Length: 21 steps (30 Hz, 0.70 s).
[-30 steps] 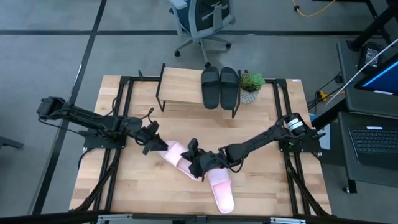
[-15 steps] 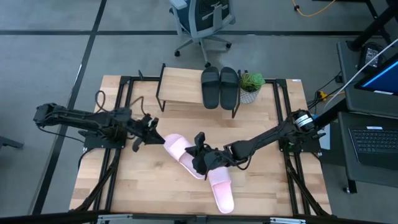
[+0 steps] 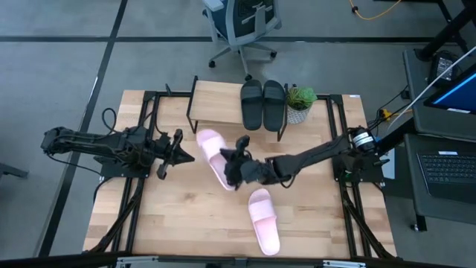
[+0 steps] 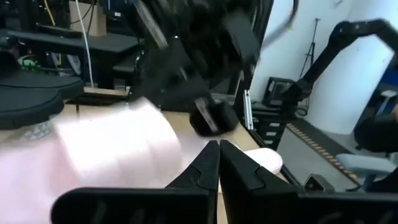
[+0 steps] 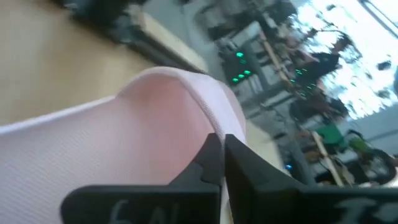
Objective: Pick and place slides into the shelf
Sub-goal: Put the left pink slides on the shelf
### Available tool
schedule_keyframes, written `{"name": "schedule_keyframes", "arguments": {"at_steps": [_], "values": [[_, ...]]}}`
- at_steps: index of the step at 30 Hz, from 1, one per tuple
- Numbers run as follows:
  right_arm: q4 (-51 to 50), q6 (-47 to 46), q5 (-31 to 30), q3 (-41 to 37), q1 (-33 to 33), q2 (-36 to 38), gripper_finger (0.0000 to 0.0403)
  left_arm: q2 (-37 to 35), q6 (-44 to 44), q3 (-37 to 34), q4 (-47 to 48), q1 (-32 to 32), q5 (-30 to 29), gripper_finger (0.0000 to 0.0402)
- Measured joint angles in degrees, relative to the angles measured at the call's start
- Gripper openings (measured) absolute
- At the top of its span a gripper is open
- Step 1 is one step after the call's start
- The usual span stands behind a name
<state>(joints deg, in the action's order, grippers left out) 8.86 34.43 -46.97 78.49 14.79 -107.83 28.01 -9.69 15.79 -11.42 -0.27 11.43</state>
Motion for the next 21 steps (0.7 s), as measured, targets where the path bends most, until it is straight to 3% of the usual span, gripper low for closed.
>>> {"name": "schedule_keyframes", "arguments": {"at_steps": [6, 11, 17, 21], "values": [[-12.7, -1.7, -0.1, 11.1, -5.0, 0.1, 0.0006, 0.0, 4.4, 0.0, 2.0, 0.0, -0.9, 0.0001], [-23.9, -7.3, -0.2, 19.1, -10.0, 0.1, 0.0006, 0.0, 9.3, 0.0, 5.2, 0.0, -7.1, 0.0003], [-26.4, -9.7, -0.2, 21.8, -14.8, 0.1, 0.0006, 0.0, 13.4, 0.0, 8.2, 0.0, -13.9, 0.0002], [-27.5, -9.5, 0.2, 21.7, -17.0, 0.1, 0.0006, 0.0, 14.4, 0.0, 8.3, 0.0, -15.4, 0.0001]]}}
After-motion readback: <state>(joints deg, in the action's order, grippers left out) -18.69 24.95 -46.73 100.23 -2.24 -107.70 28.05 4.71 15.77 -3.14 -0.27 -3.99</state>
